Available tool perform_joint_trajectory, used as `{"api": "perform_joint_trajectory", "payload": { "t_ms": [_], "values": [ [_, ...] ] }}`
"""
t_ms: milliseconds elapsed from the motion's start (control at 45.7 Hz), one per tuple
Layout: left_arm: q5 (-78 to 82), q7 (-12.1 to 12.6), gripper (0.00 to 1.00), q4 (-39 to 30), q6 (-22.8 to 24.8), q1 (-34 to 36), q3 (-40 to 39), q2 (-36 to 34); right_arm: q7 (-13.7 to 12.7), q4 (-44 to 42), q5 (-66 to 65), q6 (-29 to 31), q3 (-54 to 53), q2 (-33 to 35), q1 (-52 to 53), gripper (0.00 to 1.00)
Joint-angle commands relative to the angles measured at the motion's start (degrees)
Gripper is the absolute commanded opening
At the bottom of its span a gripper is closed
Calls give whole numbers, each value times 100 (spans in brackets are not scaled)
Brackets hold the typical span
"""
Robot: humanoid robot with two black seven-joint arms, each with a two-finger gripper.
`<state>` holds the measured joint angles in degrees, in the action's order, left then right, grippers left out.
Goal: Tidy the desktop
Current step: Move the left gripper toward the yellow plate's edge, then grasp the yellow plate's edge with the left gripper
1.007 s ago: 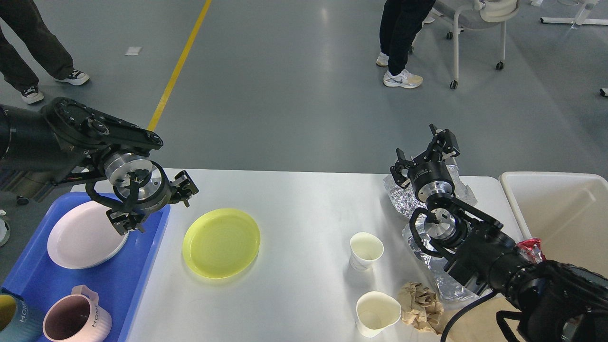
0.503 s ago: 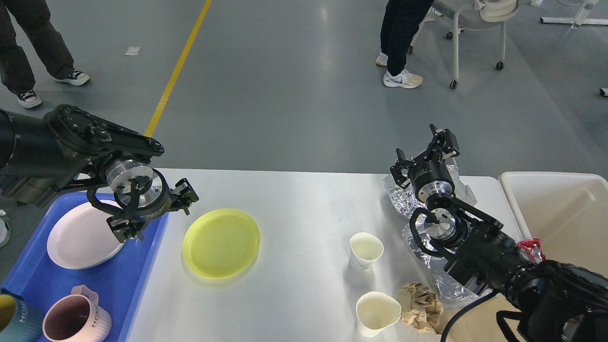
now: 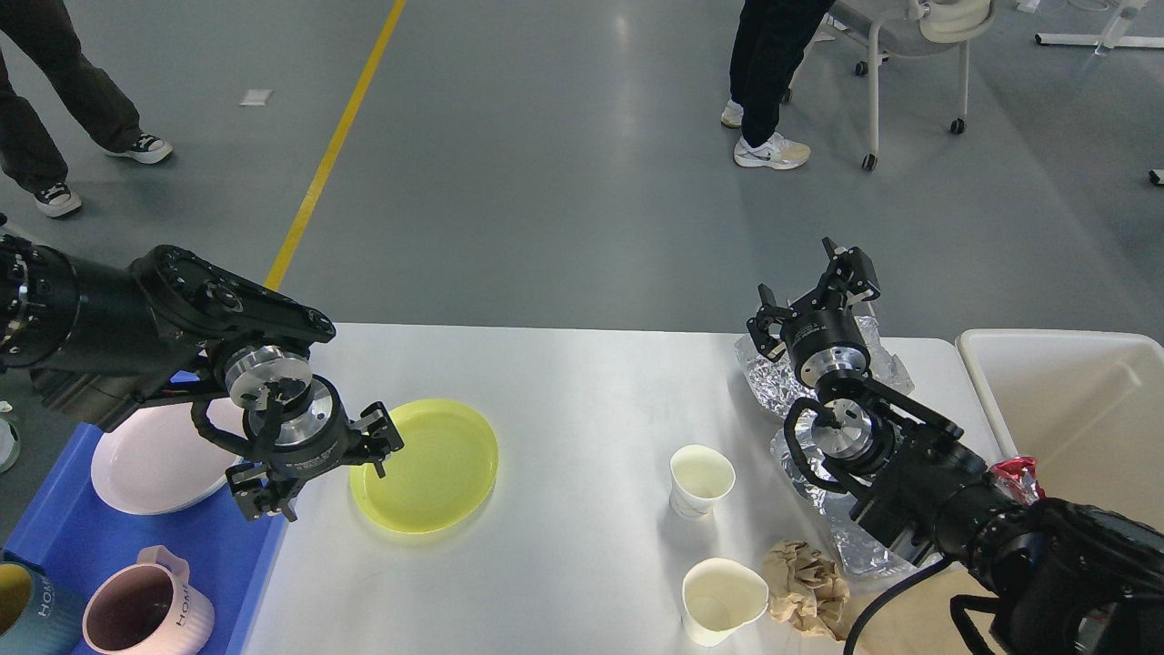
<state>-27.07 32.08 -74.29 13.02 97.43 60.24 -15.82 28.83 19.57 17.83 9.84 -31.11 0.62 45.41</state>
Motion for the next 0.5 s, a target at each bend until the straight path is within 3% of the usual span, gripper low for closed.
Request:
{"api": "perform_joint_trajectory", "payload": {
  "t_ms": [0, 481],
  "values": [
    [8, 9, 96, 20, -97, -198, -21, 79, 0, 3, 1, 0, 0, 0, 3, 100],
    [8, -26, 92, 186, -1890, -1041, -601, 387, 0, 3, 1, 0, 0, 0, -6, 100]
  ]
}}
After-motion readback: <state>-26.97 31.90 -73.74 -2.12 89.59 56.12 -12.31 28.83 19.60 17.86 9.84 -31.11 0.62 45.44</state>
